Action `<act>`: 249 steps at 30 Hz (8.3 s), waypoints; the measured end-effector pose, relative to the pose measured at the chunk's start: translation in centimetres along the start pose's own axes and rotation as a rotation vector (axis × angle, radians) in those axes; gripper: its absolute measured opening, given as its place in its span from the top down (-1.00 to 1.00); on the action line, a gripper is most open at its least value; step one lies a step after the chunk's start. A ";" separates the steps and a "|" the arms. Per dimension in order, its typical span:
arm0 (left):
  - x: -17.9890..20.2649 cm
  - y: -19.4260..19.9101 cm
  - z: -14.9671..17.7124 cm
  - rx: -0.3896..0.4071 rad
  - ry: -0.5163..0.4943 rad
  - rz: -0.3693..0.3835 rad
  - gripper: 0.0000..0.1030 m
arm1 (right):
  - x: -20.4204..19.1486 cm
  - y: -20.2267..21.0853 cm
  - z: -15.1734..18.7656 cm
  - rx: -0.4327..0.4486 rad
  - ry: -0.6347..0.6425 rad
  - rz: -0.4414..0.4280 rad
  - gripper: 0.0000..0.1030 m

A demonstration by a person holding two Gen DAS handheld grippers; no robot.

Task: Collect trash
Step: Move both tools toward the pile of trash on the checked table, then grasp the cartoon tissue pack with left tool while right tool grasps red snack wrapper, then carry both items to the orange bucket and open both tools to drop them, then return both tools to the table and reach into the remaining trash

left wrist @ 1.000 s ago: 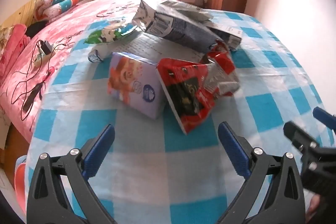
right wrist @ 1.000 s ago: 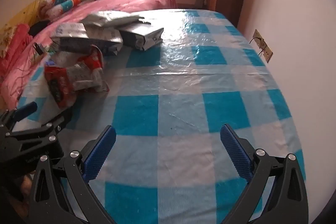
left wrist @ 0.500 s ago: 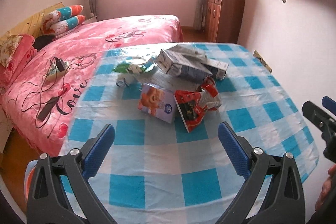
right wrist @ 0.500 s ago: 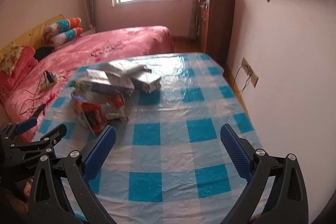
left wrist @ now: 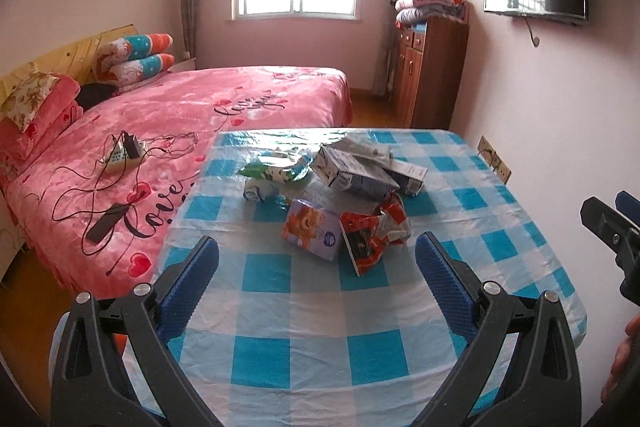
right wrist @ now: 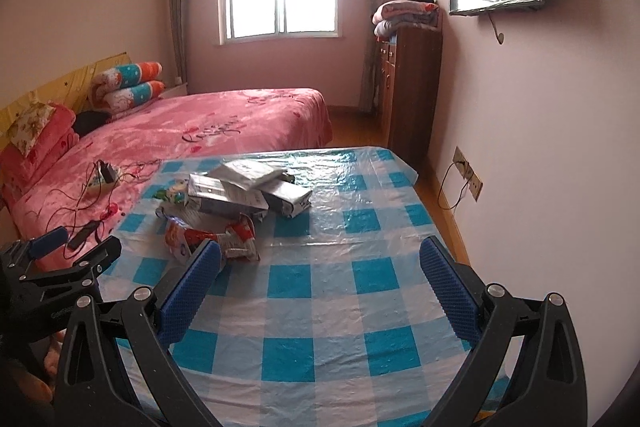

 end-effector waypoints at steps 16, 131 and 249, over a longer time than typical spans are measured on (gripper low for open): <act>-1.2 2.6 -0.5 0.062 0.041 -0.009 -0.92 | -0.9 2.0 -0.5 0.066 0.053 0.011 -0.91; -4.1 -17.9 4.9 -0.507 0.613 0.472 -0.18 | -4.3 -21.6 7.0 -0.407 -0.681 -0.724 0.21; -7.3 -28.6 -9.8 -0.321 0.166 0.007 -0.68 | 1.9 -33.8 -8.3 -0.440 -0.387 -0.487 -0.72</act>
Point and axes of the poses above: each gripper's, at about its wrist camera, not at the fingertips, and y roughly against the way its jaws point, x to its right, z to its underside, the point moved 6 cm from there along -y, roughly the way its jaws point, and after that the axes turned 7 degrees about -z, right-handed, at the moved point
